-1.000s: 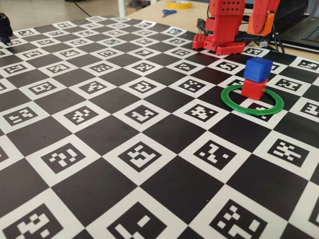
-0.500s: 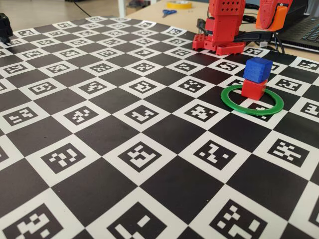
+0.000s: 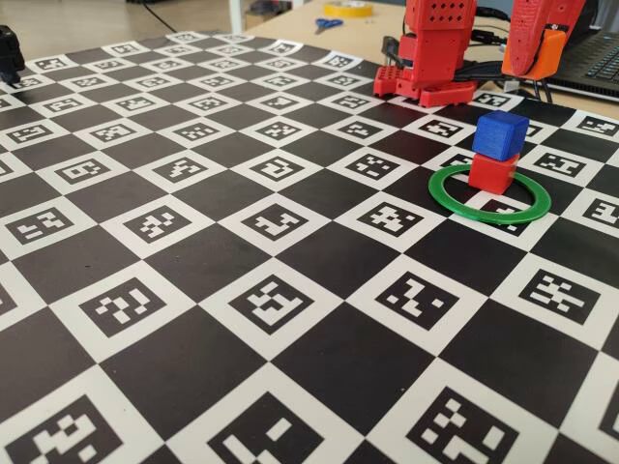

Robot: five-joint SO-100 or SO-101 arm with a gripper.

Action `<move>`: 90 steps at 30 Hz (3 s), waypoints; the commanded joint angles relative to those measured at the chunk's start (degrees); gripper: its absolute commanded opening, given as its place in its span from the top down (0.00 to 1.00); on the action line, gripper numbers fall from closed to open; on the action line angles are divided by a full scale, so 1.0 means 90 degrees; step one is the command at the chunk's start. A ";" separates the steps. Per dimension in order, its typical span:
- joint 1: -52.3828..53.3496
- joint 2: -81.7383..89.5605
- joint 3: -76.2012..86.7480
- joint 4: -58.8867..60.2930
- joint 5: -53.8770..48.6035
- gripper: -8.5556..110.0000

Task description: Grab the red cube then put it in the green circle then put the blue cube on top and finally the orange cube on top

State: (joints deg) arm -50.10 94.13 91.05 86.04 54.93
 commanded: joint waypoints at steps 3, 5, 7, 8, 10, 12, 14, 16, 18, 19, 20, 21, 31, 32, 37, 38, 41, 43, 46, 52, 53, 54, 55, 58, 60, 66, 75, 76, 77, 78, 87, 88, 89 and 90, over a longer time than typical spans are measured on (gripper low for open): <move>0.0088 0.0029 -0.0420 -0.0127 0.0059 0.87; 0.0127 0.0010 -0.0322 -0.0205 0.0049 0.87; 0.0156 0.0010 -0.0205 -0.0293 0.0029 0.87; 0.0176 0.0010 -0.0146 -0.0322 0.0010 0.87; 0.0195 0.0010 -0.0049 -0.0361 -0.0010 0.87; 0.0205 0.0029 0.0059 -0.0420 -0.0039 0.87; 0.0205 0.0059 0.0176 -0.0479 -0.0059 0.87; 0.0215 0.0078 0.0283 -0.0537 -0.0068 0.87; 0.0225 0.0098 0.0391 -0.0596 -0.0088 0.87; 0.0225 0.0107 0.0430 -0.0615 -0.0088 0.87; 0.0234 0.0117 0.0469 -0.0645 -0.0088 0.87; 0.0234 0.0117 0.0498 -0.0664 -0.0098 0.87; 0.0254 0.0234 0.0791 -0.0840 -0.0137 0.87; 0.0264 0.0254 0.0820 -0.0850 -0.0137 0.87; 0.0273 0.0273 0.0947 -0.0937 -0.0156 0.87; 0.0283 0.0273 0.0957 -0.0947 -0.0156 0.87; 0.0283 0.0283 0.0996 -0.0977 -0.0156 0.87; 0.0283 0.0283 0.0996 -0.0986 -0.0166 0.87; 0.0283 0.0293 0.1006 -0.0996 -0.0166 0.87; 0.0283 0.0342 0.1025 -0.1006 -0.0146 0.79; 0.0283 0.0352 0.1025 -0.1006 -0.0156 0.76; 0.0283 0.0371 0.1035 -0.1006 -0.0156 0.73; 0.0273 0.0381 0.1045 -0.1006 -0.0166 0.72; 0.0264 0.0410 0.1064 -0.1006 -0.0117 0.68; 0.0244 0.0420 0.1074 -0.0996 -0.0098 0.66; 0.0186 0.0469 0.1123 -0.0996 -0.0078 0.59; 0.0098 0.0596 0.1230 -0.0889 -0.0020 0.49; 0.0068 0.0605 0.1230 -0.0879 -0.0020 0.49; 0.0049 0.0615 0.1230 -0.0879 -0.0020 0.49; 0.0039 0.0625 0.1230 -0.0879 -0.0029 0.49; 0.0010 0.0830 0.1230 -0.0674 -0.0195 0.48; 0.0010 0.0850 0.1230 -0.0645 -0.0205 0.48; 0.0010 0.0859 0.1230 -0.0615 -0.0225 0.48; 0.0010 0.0869 0.1230 -0.0576 -0.0234 0.48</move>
State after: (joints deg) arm -49.48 97.29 102.83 79.98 53.09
